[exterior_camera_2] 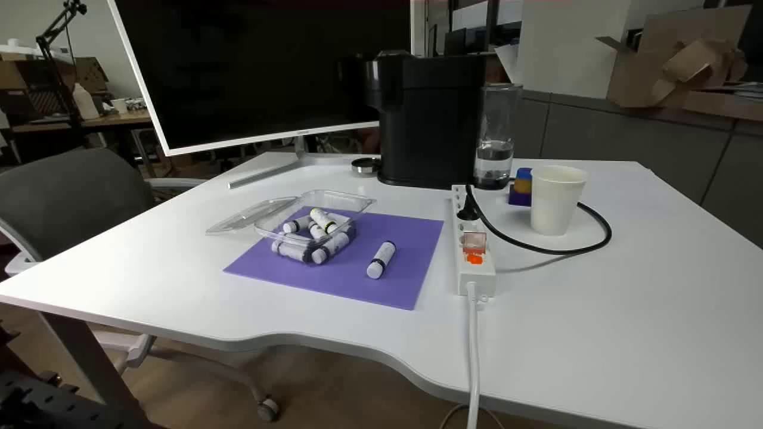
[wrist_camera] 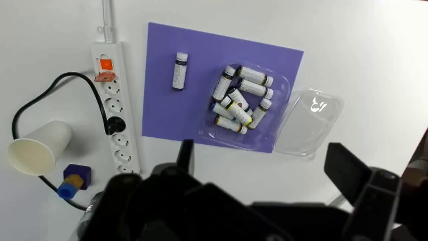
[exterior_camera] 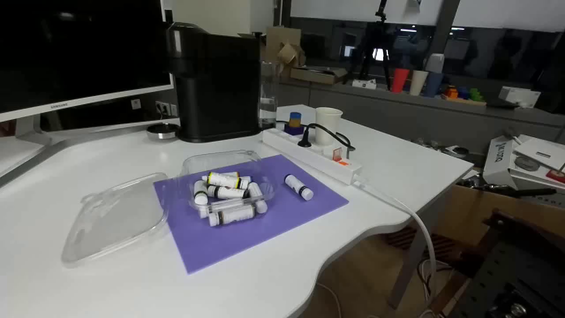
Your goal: Press the on/off button
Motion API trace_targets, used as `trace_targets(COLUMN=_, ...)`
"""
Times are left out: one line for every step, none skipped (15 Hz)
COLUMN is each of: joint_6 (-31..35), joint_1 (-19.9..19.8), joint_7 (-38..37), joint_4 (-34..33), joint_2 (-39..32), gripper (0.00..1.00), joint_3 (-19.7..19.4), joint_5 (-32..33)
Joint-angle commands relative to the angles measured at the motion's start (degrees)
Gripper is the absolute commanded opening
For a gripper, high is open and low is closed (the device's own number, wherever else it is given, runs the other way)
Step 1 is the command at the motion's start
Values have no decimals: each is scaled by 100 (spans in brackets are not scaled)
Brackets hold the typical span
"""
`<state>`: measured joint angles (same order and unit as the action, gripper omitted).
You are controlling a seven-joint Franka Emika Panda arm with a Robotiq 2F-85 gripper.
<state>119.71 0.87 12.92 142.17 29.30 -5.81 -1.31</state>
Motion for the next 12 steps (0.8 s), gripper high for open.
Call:
trace_targets(joint_6=-9, joint_1=-27, joint_7=9, joint_4=-14, joint_2=-7, gripper=100, joint_3=25, joint_5=-14)
trace_targets(joint_6=-6, joint_1=-27, joint_7=9, joint_4=-19, joint_2=-6, gripper=100, joint_3=25, joint_5=-14)
trace_targets(joint_6=-6, joint_1=-27, joint_7=9, joint_4=-21, joint_2=-4, gripper=100, joint_3=25, joint_5=-14)
trace_targets(joint_6=-5, joint_1=-27, joint_7=9, joint_4=-22, joint_2=-3, gripper=100, joint_3=25, joint_5=-14)
trace_targets(joint_6=-5, joint_1=-27, joint_7=9, joint_4=-22, joint_2=-3, gripper=100, joint_3=25, joint_5=-14)
trace_targets(joint_6=-4, joint_1=-27, joint_7=9, joint_4=-22, joint_2=-3, gripper=100, joint_3=25, joint_5=-14)
trace_targets(joint_6=-4, joint_1=-27, joint_7=9, joint_4=-22, joint_2=-3, gripper=100, joint_3=25, joint_5=-14)
trace_targets(joint_6=-4, joint_1=-27, joint_7=9, joint_4=-22, joint_2=-3, gripper=100, joint_3=25, joint_5=-14)
trace_targets(joint_6=-4, joint_1=-27, joint_7=9, joint_4=-22, joint_2=-3, gripper=100, joint_3=25, joint_5=-13)
trace_targets(joint_6=-4, joint_1=-27, joint_7=9, joint_4=-22, joint_2=-3, gripper=100, joint_3=25, joint_5=-13)
trace_targets(joint_6=234, joint_1=-32, joint_7=-1, joint_4=71, joint_2=50, gripper=100, joint_3=66, joint_5=44)
trace_targets(joint_6=451, joint_1=-52, joint_7=-4, joint_4=124, joint_2=36, gripper=100, joint_3=77, joint_5=95)
